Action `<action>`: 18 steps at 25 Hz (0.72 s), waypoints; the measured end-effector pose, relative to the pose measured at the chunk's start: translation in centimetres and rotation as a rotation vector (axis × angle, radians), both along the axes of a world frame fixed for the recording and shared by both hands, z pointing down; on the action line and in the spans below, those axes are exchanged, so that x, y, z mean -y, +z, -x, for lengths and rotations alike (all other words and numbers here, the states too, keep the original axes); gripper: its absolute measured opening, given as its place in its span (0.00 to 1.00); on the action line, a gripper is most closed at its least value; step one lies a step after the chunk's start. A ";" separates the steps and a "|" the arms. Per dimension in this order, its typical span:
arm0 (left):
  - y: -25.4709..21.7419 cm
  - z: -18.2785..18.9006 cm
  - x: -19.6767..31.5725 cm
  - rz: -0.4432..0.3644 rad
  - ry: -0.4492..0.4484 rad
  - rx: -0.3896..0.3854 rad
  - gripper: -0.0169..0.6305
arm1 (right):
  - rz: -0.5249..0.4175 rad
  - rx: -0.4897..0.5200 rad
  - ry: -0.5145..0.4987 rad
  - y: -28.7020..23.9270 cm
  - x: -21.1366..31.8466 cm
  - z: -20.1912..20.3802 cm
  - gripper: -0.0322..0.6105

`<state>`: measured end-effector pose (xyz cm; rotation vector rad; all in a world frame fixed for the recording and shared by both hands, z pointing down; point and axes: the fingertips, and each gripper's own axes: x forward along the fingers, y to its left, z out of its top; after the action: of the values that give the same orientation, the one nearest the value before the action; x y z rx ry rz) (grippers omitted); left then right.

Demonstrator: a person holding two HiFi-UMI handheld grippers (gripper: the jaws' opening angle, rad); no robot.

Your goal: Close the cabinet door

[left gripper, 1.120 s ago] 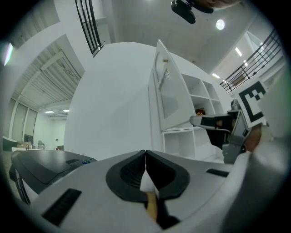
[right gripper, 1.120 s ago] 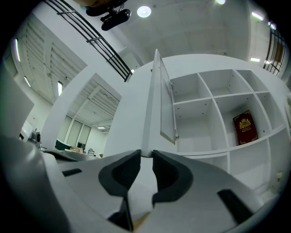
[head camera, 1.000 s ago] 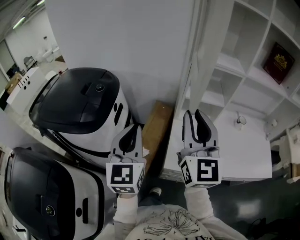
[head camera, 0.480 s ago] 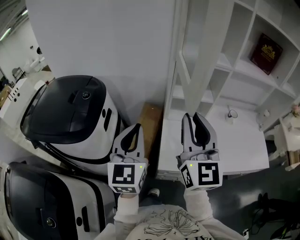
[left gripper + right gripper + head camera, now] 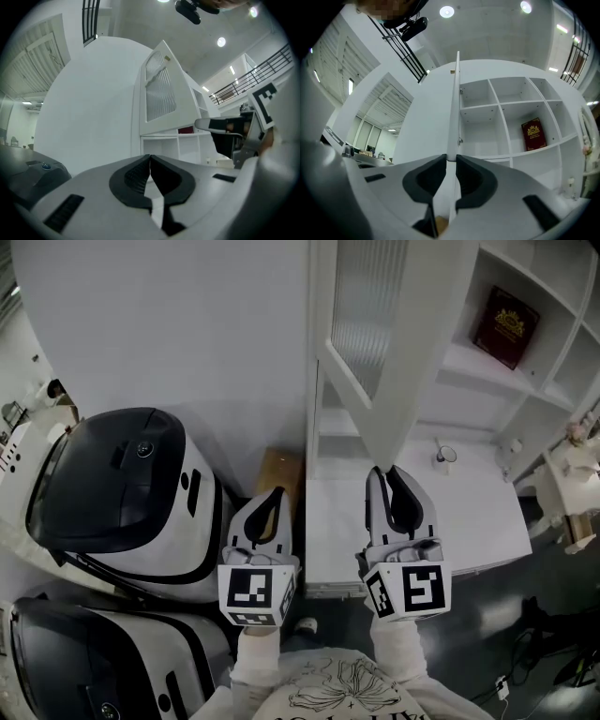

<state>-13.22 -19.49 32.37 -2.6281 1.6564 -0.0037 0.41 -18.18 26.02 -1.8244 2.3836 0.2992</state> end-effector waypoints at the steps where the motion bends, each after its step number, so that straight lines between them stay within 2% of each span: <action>1: 0.0 -0.2 0.2 0.001 0.009 -0.001 0.03 | 0.001 0.001 0.005 0.0 0.0 -0.2 0.15; 18: 0.8 -3.1 3.4 0.010 0.157 0.014 0.03 | -0.032 0.018 0.055 0.2 0.8 -3.3 0.15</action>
<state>-10.11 -22.87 33.19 -2.7505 1.4455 -0.0260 3.72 -18.99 26.25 -1.8736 2.3065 0.3231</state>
